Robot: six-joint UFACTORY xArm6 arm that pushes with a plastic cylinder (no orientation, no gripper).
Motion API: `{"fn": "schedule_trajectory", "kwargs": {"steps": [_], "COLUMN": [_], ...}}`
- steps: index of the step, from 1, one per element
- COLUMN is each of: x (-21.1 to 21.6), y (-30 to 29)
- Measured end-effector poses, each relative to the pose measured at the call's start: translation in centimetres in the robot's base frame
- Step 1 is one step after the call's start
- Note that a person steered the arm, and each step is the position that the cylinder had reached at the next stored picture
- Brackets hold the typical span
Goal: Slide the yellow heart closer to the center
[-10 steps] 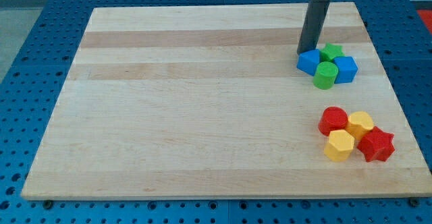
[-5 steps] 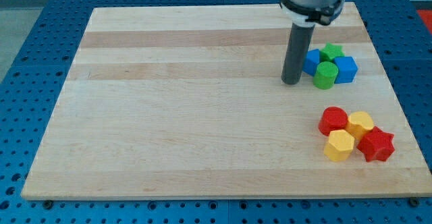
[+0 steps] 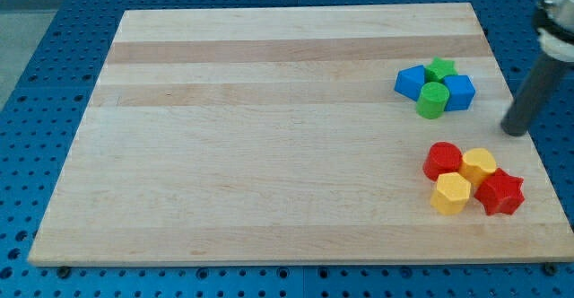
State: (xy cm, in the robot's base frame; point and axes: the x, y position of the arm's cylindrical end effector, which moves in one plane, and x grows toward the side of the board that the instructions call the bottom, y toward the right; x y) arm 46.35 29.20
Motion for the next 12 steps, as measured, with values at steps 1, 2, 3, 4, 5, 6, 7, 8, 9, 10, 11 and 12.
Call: {"fn": "schedule_trajectory", "kwargs": {"steps": [1, 2, 3, 4, 5, 6, 7, 8, 9, 10, 11, 12], "x": [2.5, 4.7, 6.2, 7.2, 8.3, 8.6, 8.6, 8.6, 7.8, 5.7, 3.7, 2.8], "y": [2.7, 2.8, 2.2, 0.8, -1.5, -3.0, -5.3, -6.8, -6.8, -6.8, -6.8, -8.3]}}
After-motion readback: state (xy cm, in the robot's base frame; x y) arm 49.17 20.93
